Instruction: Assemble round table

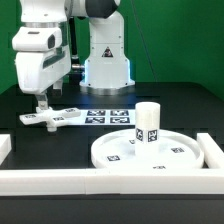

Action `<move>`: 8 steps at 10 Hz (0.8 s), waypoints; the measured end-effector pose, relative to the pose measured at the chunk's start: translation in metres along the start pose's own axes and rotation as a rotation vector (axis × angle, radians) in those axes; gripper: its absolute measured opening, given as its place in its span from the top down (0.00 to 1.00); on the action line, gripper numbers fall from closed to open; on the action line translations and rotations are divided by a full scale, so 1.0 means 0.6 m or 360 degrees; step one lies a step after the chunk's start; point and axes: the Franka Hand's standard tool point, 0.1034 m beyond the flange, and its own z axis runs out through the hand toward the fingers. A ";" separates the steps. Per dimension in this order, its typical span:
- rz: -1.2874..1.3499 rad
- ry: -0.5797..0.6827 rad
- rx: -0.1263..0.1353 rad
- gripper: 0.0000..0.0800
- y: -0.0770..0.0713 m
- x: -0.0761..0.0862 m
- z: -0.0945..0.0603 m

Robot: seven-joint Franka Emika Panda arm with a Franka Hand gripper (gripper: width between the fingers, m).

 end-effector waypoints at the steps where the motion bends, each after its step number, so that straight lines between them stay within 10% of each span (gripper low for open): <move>1: 0.0000 0.0000 0.0001 0.19 0.000 0.000 0.001; 8: -0.0003 -0.0001 0.0043 0.19 -0.012 0.001 0.023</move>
Offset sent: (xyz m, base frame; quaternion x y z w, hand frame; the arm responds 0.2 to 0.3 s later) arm 0.0045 0.0020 -0.0060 -0.0089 0.0036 -0.0290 0.9995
